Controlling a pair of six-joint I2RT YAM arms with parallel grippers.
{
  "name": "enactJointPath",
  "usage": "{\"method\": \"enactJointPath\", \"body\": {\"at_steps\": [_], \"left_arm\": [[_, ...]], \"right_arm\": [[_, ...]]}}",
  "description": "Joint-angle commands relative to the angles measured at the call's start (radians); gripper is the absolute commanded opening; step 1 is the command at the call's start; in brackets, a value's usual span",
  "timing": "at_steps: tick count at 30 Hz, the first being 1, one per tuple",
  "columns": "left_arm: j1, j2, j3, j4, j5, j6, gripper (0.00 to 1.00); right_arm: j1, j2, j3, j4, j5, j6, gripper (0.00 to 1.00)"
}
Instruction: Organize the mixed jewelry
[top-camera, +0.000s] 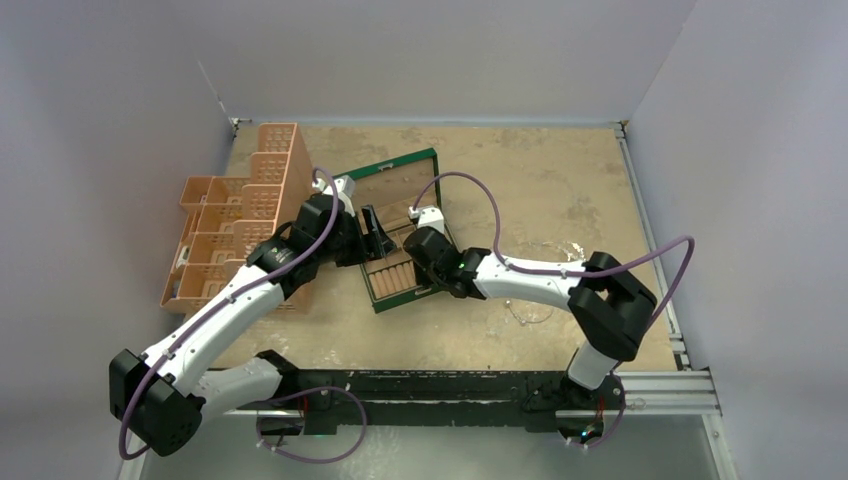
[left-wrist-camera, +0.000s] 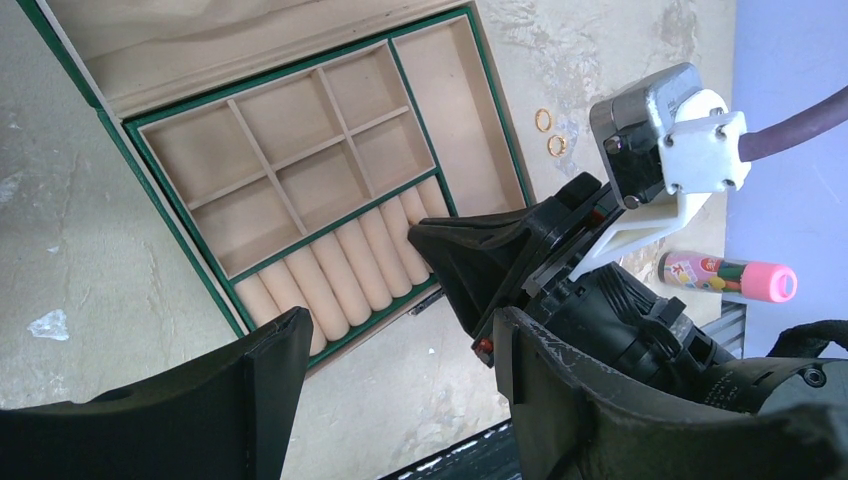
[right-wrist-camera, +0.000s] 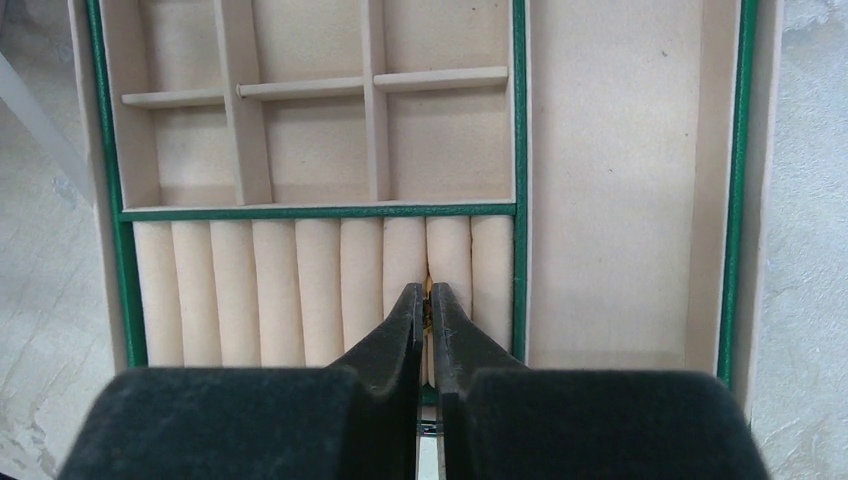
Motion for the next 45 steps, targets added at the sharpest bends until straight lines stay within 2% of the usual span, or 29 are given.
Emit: {"method": "enactJointPath", "body": {"at_steps": [1, 6, 17, 21, 26, 31, 39, 45], "left_arm": [[-0.004, -0.003, 0.019, 0.039, 0.000, 0.013, 0.66], [-0.005, -0.011, 0.016, 0.037, -0.001, 0.013, 0.67], [-0.004, -0.020, 0.014, 0.039, 0.002, 0.010, 0.67], [-0.005, -0.031, 0.012, 0.062, 0.061, 0.035, 0.67], [-0.005, -0.047, -0.014, 0.151, 0.195, 0.085, 0.67], [-0.004, -0.039, -0.016, 0.183, 0.247, 0.107, 0.66], [-0.004, -0.018, -0.012, 0.190, 0.252, 0.108, 0.61], [-0.004, -0.006, -0.015, 0.194, 0.252, 0.105, 0.62]], "right_arm": [[0.007, 0.011, 0.044, -0.048, -0.013, 0.054, 0.10], [0.007, -0.050, 0.084, -0.088, -0.022, 0.089, 0.30], [-0.005, -0.136, 0.100, -0.151, 0.114, 0.148, 0.33], [-0.080, -0.184, 0.067, -0.172, 0.168, 0.206, 0.32], [-0.277, -0.267, -0.047, -0.157, 0.154, 0.282, 0.25], [-0.399, -0.279, -0.161, -0.131, 0.137, 0.296, 0.23], [-0.490, -0.181, -0.206, -0.103, 0.111, 0.257, 0.14], [-0.522, -0.120, -0.193, -0.071, 0.081, 0.188, 0.15]]}}
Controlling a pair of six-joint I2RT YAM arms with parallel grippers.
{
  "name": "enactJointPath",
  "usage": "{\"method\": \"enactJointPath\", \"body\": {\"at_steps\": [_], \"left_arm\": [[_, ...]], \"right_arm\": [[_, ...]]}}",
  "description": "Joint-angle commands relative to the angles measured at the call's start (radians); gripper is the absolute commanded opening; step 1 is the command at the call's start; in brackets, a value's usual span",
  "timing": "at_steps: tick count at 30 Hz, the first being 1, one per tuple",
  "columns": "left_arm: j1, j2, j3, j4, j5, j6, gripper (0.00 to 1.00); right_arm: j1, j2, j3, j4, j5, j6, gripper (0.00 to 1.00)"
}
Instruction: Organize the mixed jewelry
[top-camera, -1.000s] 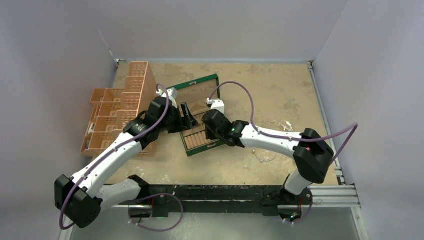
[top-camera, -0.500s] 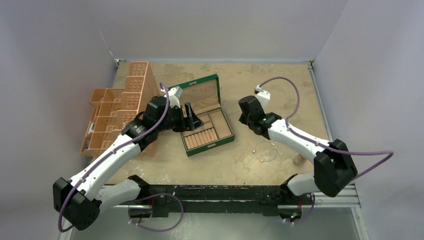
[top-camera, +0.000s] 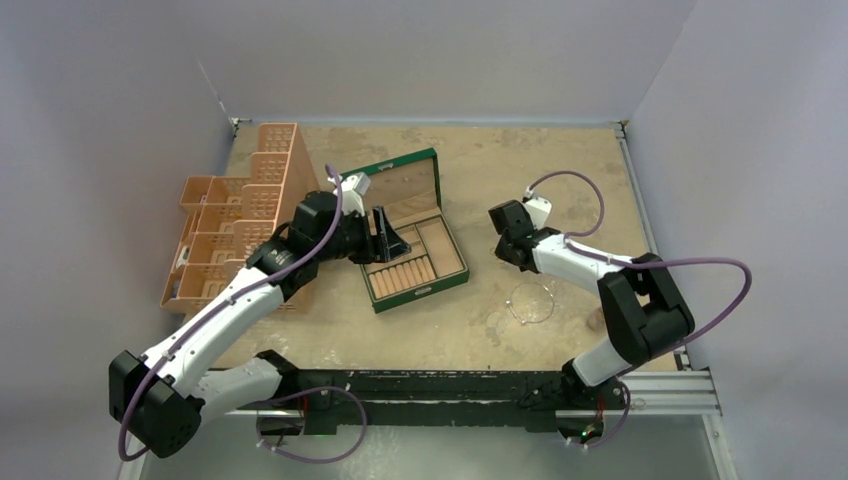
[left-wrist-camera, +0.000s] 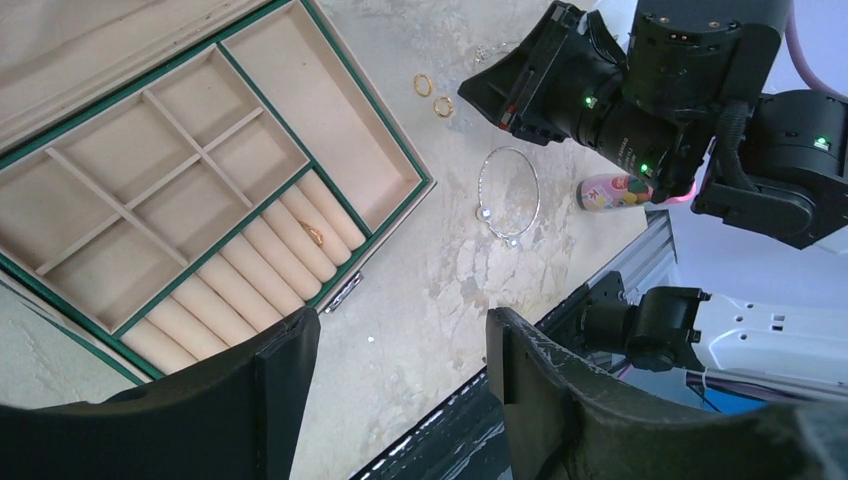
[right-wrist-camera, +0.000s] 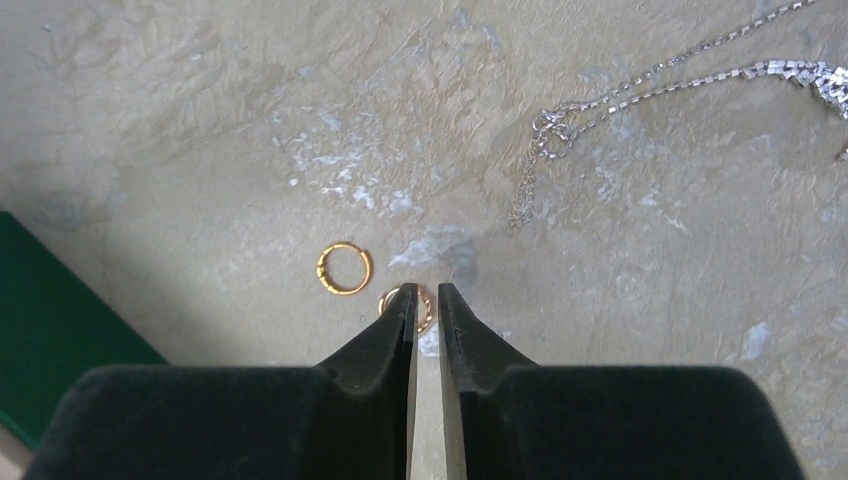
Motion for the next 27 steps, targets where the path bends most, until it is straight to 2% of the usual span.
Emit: {"method": "enactJointPath", "body": {"at_steps": [1, 14, 27], "left_arm": [[-0.005, 0.008, 0.006, 0.052, 0.015, 0.023, 0.62], [-0.004, 0.023, 0.015, 0.049, 0.004, 0.024, 0.62], [-0.004, 0.020, 0.018, 0.026, -0.038, 0.023, 0.62]], "right_arm": [[-0.018, 0.023, 0.013, 0.046, -0.017, -0.065, 0.16], [-0.027, 0.034, 0.009, 0.051, -0.083, -0.099, 0.21], [-0.028, 0.041, -0.026, 0.031, -0.085, -0.057, 0.16]]}}
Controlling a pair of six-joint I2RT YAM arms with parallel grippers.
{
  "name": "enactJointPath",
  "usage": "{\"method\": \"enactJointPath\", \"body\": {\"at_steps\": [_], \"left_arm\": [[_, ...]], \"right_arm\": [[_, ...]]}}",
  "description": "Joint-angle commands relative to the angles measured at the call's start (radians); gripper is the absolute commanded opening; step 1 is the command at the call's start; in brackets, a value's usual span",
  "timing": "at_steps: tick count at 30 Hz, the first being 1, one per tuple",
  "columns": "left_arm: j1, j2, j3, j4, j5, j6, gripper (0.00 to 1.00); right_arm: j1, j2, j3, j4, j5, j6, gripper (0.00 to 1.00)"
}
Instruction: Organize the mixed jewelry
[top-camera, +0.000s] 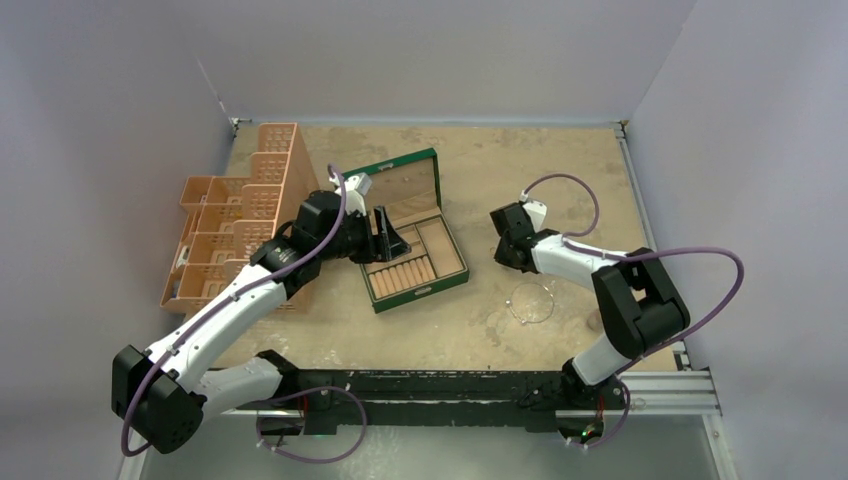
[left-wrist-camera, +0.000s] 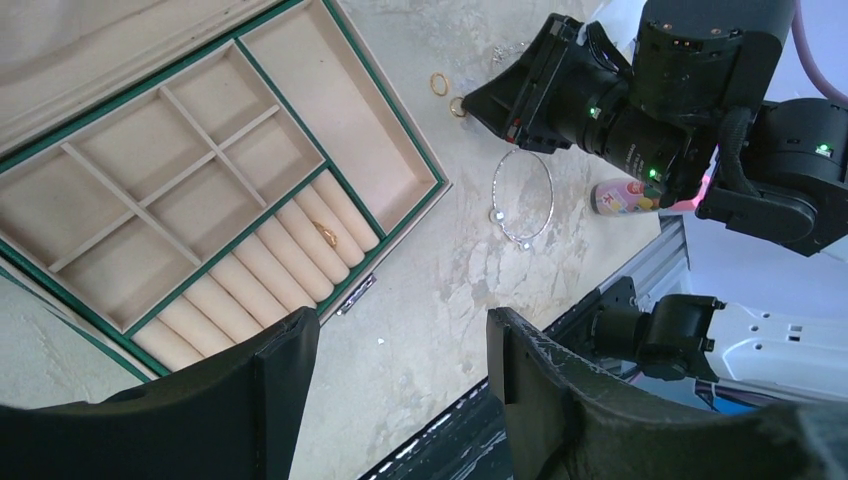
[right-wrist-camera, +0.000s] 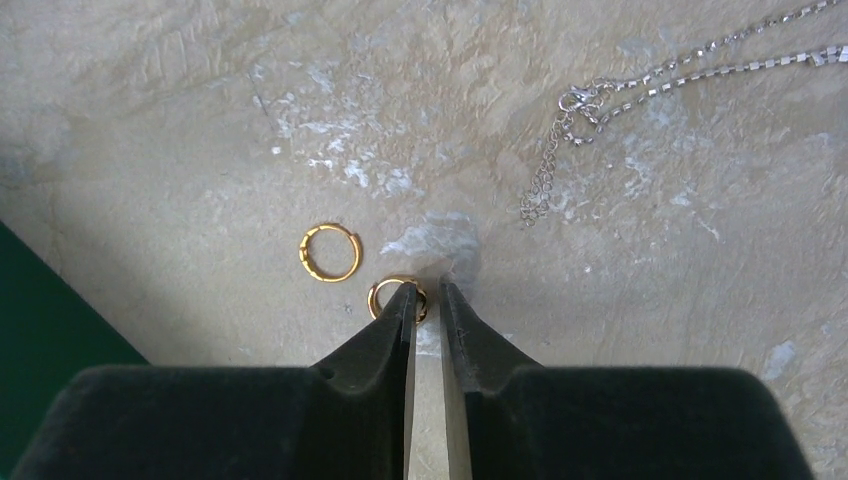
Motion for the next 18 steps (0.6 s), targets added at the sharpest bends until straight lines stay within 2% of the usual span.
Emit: {"method": "enactJointPath", "body": {"at_steps": [1, 7, 12, 18], "left_arm": [[-0.005, -0.006, 0.018, 0.026, -0.025, 0.022, 0.62], [-0.004, -0.006, 0.016, 0.023, -0.026, 0.017, 0.62], [-0.004, -0.002, 0.018, 0.026, -0.018, 0.013, 0.62], [-0.005, 0.014, 0.016, 0.049, 0.035, -0.024, 0.62]], "right_arm": [[-0.003, -0.001, -0.012, -0.007, -0.002, 0.015, 0.16], [-0.003, 0.011, -0.007, 0.002, 0.000, 0.010, 0.12], [-0.003, 0.016, -0.002, 0.012, 0.002, 0.001, 0.00], [-0.003, -0.068, -0.008, 0.043, 0.013, -0.017, 0.00]]}}
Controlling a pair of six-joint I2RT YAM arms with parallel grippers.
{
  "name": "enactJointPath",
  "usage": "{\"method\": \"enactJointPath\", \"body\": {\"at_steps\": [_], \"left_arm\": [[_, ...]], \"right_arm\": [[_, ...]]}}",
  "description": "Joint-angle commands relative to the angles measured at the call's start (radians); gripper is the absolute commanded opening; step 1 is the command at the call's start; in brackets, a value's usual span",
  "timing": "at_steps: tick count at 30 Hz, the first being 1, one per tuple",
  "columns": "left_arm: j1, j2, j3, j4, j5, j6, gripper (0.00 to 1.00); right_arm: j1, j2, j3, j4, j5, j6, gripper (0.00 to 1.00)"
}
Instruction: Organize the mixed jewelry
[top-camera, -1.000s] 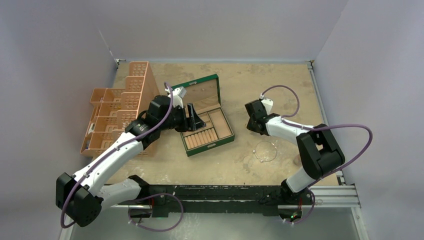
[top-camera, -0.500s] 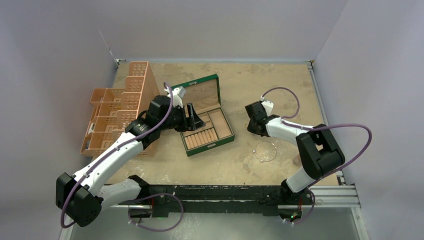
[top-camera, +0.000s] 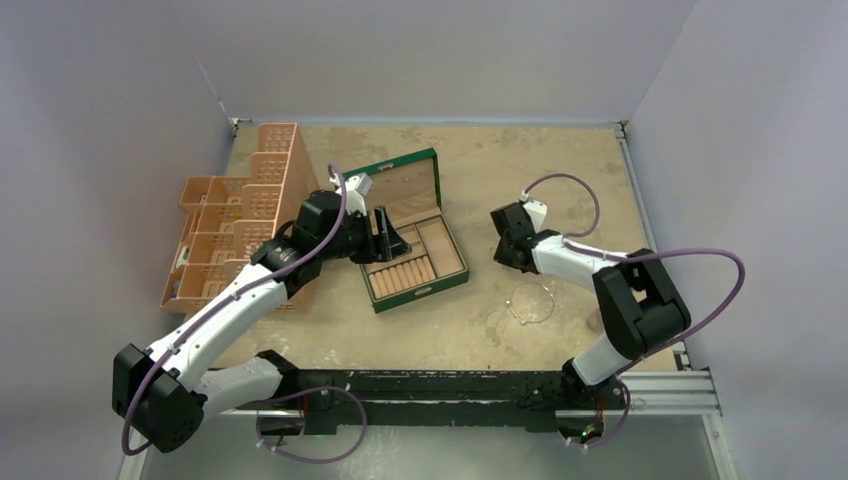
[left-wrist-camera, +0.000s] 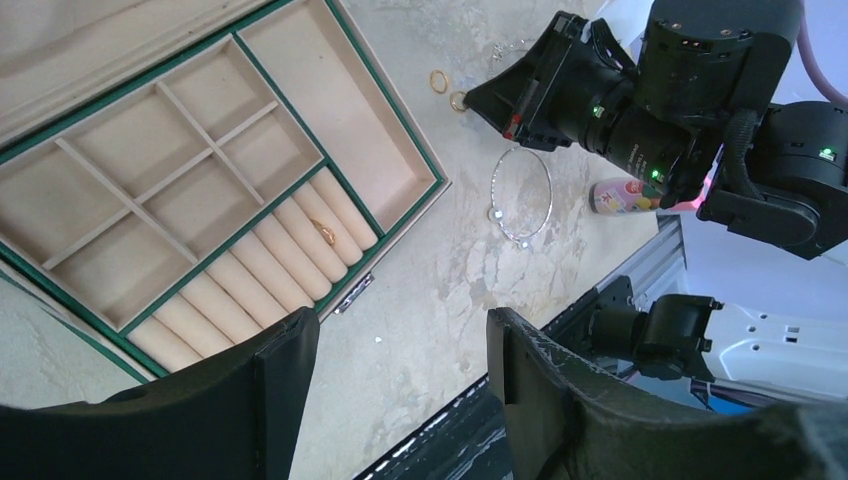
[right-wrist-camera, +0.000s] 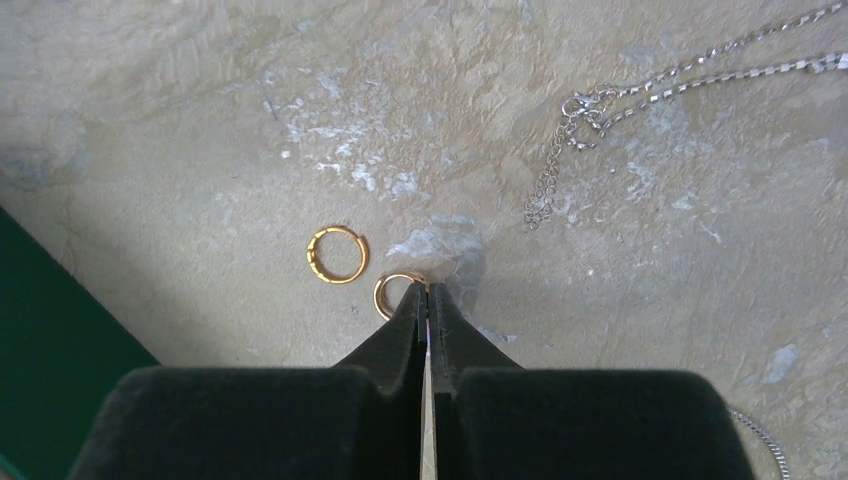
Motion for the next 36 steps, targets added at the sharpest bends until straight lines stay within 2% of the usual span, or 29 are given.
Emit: {"method": "enactJointPath", "body": {"at_steps": [1, 7, 12, 17, 22, 26, 33, 36], "left_arm": [[-0.005, 0.020, 0.018, 0.058, 0.062, -0.043, 0.62], [-0.004, 0.076, 0.026, 0.157, 0.215, -0.158, 0.62], [-0.004, 0.134, 0.036, 0.205, 0.226, -0.208, 0.69], [-0.004, 0.153, 0.026, 0.255, 0.211, -0.256, 0.74], [-0.004, 0.127, -0.050, 0.323, 0.174, -0.337, 0.54], [-0.003, 0.107, -0.080, 0.318, 0.134, -0.357, 0.51], [-0.003, 0.098, -0.110, 0.374, 0.120, -0.377, 0.47], [-0.003, 0.105, -0.109, 0.389, 0.123, -0.378, 0.42]], "right_arm": [[-0.002, -0.092, -0.002, 0.052, 0.017, -0.032, 0.00], [0.002, -0.249, -0.019, 0.128, -0.092, -0.082, 0.00], [0.026, -0.331, -0.021, 0.202, -0.218, -0.114, 0.00], [0.130, -0.383, -0.028, 0.286, -0.292, -0.142, 0.00], [0.231, -0.364, -0.031, 0.349, -0.377, -0.150, 0.00], [0.285, -0.352, -0.032, 0.388, -0.417, -0.162, 0.00], [0.304, -0.339, -0.032, 0.425, -0.491, -0.160, 0.00], [0.305, -0.334, -0.032, 0.430, -0.505, -0.160, 0.00]]}}
